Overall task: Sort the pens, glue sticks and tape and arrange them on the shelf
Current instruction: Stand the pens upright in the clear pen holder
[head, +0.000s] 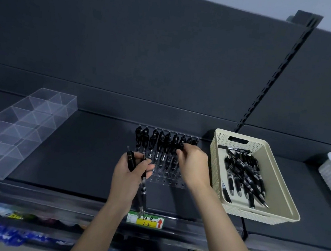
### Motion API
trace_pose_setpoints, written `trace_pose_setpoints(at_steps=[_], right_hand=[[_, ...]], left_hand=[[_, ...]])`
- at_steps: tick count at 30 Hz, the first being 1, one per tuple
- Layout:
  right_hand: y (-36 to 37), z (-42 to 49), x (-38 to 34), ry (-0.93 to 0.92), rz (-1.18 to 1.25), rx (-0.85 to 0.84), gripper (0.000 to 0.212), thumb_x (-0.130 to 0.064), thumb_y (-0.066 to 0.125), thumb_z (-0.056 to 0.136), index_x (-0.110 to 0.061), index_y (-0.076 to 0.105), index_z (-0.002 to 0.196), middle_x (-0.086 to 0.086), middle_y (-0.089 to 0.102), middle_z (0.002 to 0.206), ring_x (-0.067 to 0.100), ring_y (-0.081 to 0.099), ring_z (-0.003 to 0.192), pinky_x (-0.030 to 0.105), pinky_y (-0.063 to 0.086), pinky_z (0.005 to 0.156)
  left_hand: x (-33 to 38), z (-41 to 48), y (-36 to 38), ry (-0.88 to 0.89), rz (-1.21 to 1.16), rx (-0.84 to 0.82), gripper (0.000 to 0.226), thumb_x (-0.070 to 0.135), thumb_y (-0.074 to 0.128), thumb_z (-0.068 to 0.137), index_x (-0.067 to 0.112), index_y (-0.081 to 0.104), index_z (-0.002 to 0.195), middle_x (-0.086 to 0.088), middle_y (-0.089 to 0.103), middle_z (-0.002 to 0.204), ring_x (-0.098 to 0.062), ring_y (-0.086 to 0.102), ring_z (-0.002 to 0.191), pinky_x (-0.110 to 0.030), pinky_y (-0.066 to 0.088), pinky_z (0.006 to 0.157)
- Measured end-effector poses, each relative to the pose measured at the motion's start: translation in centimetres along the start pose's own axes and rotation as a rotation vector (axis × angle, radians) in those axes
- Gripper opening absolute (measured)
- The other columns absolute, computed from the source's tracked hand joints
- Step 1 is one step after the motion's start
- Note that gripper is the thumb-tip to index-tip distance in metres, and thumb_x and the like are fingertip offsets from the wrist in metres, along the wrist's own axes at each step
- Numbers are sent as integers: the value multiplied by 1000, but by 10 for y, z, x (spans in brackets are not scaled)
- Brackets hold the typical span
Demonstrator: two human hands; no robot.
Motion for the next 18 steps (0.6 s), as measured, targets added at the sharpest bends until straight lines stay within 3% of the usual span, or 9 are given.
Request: trace_pose_setpoints(at_steps=[3,5,8,11,15,18], right_hand=[[-2,-7,10,56,33,11,18,-20,60,91,-7,60,79,6,61,80,23,57,73,33,44,66],[-5,-19,14,122,191,21,9,-20,64,89,-11,68,88,0,67,83,16,62,76,32,51,73],[10,-39,5,206,487,-187,6,-16,67,86,-17,69,80,-6,67,75,7,60,69,26,52,68],[23,-55,-9,187,623,-335,10,-12,69,84,-19,68,77,-5,64,69,3,56,62,20,46,60],[27,-60,-16,96,563,-322,9,-9,69,82,-14,65,76,-3,63,72,3,55,66,22,49,68],[24,-61,-16,63,470,-296,18,-8,66,82,-20,59,69,-7,60,69,0,51,61,14,43,60]], left_hand=[[1,-1,2,1,-20,-16,9,5,59,91,9,58,99,-11,71,95,-22,71,91,-38,55,87],[3,-1,4,1,-33,-25,10,6,60,91,8,58,101,-8,72,92,-22,71,91,-41,54,90],[6,-2,10,15,-27,-53,11,6,60,90,9,58,100,-6,74,89,-23,71,94,-47,51,94],[9,-6,21,40,-38,-99,11,4,62,88,11,58,97,-10,73,96,-21,70,97,-47,51,94],[11,-10,32,60,-46,-153,16,9,69,83,16,60,94,-14,70,101,-21,70,99,-46,52,93],[9,-11,33,66,-18,-169,18,22,74,75,26,64,90,-11,72,100,-23,68,101,-40,53,88]])
Point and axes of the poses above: each hand's wrist, its own z-axis towards the middle knuckle, its own y-axis out of the palm, x = y × z, the point moved 7 cm from there along z, towards the middle knuckle
